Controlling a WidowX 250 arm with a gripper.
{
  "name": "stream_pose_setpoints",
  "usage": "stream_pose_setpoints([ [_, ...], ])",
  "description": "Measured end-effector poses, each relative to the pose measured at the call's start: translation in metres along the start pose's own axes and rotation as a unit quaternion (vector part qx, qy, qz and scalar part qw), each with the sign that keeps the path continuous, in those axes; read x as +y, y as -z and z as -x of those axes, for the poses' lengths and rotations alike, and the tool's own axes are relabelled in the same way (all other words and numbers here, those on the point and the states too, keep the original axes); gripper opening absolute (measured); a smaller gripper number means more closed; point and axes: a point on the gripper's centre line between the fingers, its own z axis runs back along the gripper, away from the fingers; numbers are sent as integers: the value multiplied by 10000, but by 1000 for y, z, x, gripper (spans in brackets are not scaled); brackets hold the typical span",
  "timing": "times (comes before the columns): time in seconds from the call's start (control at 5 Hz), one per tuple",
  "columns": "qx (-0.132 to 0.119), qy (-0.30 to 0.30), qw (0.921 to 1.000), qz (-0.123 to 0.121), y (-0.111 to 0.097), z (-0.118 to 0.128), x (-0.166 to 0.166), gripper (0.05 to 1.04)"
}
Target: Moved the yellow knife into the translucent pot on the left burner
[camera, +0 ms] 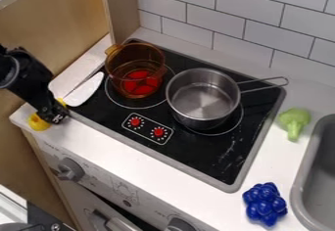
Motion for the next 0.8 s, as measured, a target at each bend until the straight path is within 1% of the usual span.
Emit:
stream_pose_setpoints([
  [0.2,204,52,9996,205,2,-5,0,715],
  [0.4,413,34,9988,267,2,-7,-3,424],
  [0.6,569,-19,9976,384,-2,-5,-8,317],
  [0.8,717,-21,9963,466,-9,-6,-12,317],
])
